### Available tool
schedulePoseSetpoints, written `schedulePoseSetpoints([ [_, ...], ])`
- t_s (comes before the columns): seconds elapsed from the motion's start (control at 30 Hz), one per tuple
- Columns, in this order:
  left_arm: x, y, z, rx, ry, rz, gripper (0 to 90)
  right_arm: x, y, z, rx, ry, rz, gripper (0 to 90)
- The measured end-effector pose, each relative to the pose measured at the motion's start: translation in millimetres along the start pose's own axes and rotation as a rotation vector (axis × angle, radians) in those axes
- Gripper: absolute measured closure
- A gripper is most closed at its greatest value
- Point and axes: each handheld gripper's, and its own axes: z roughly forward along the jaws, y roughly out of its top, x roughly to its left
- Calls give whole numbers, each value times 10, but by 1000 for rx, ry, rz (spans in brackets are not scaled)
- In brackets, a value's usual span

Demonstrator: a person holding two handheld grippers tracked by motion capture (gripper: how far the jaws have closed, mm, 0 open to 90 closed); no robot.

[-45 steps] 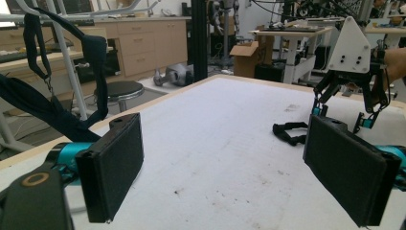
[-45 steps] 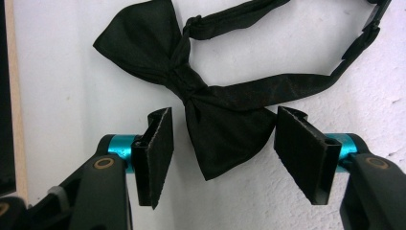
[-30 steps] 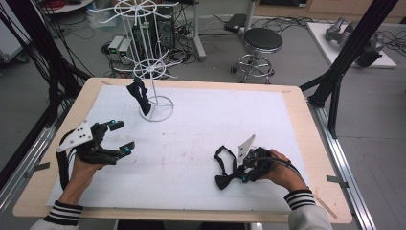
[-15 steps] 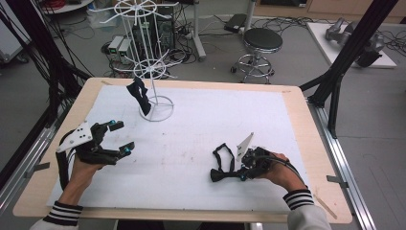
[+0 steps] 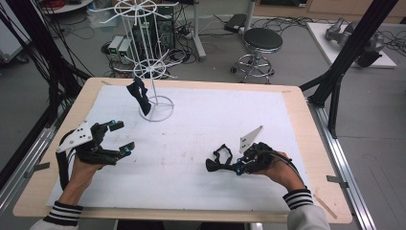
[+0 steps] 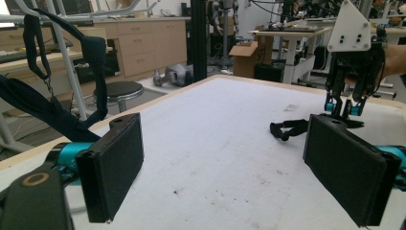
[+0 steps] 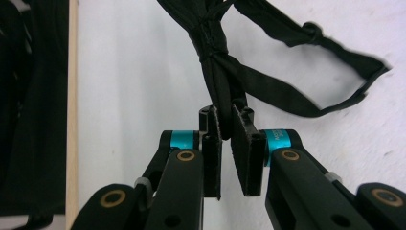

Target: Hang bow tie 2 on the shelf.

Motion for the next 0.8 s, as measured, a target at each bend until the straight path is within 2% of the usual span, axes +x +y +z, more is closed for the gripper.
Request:
schedulePoseSetpoints([
  [0.17,-5,-2,8,2,-5,2,143,-13,33,-37,-69,-6,18,829],
  [0.43,-36,-5,36,13,-13,9,143,-29,105,-83,-183,-10,19,829],
  [0.8,-78,35,76,8,-31,14,143,-43,177,-108,-273,-23,12,829],
])
